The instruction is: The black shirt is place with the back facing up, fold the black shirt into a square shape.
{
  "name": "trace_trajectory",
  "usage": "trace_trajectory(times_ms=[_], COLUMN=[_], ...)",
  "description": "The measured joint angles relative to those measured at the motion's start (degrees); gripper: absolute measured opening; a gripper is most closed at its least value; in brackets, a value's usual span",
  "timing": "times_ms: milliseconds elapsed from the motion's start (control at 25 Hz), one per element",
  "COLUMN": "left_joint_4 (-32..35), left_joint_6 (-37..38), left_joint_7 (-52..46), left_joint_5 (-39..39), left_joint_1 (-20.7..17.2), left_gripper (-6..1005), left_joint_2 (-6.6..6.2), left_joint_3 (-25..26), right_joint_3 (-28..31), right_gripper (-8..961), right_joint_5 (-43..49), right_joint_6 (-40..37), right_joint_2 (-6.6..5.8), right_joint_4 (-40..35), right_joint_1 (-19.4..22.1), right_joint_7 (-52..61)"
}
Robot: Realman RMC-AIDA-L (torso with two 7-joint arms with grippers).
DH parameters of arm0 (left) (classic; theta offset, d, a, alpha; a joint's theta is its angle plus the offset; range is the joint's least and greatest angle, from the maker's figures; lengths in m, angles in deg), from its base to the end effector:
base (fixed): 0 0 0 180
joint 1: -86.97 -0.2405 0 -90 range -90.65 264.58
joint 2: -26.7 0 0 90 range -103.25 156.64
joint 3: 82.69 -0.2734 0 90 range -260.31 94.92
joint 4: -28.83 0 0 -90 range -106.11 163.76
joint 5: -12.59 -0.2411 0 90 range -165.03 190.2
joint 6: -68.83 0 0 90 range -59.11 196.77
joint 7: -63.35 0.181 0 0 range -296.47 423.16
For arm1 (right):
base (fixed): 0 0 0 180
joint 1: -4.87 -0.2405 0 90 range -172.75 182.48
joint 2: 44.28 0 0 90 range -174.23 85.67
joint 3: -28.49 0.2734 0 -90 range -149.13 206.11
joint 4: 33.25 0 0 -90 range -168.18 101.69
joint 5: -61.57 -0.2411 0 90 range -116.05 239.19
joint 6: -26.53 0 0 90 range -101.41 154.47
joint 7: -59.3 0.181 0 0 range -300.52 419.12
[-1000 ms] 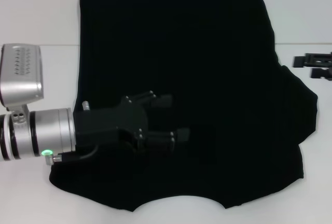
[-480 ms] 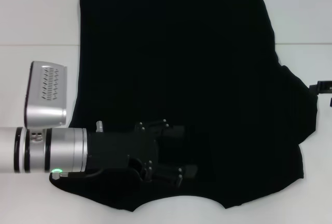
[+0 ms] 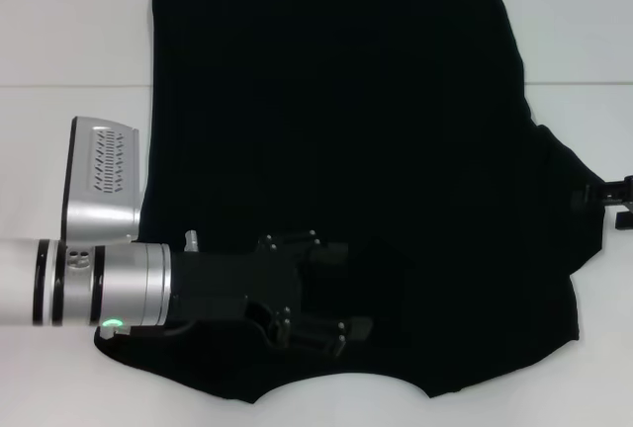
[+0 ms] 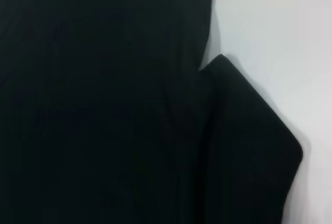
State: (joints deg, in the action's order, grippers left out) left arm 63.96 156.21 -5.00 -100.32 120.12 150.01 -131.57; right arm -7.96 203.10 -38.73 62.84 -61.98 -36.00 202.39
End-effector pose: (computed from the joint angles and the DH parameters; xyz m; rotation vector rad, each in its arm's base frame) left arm -0.2353 0.3618 -0.1015 -2.9088 -0.3003 -0.6999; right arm 0.3675 0.4577 0.0323 -1.9072 1.7822 0.2137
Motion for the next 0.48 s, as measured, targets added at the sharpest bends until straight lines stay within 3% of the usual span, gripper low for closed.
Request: trace_trajectory(times_ms=[480], left_joint_4=[0.0], left_joint_6=[-1.5], left_joint_7=[-1.2], left_joint_5=[0.1], left_joint_1=[0.2], left_gripper=[947], left_joint_2=[-0.27], left_joint_3=[0.6], right_joint_3=[-1.0], right_gripper=[867], right_joint_5=[0.1], right_joint_6=[2.6], right_joint_2=[1.78], right_joint_4=[0.8], right_joint_1=[-0.8], right_joint_7=[-0.2])
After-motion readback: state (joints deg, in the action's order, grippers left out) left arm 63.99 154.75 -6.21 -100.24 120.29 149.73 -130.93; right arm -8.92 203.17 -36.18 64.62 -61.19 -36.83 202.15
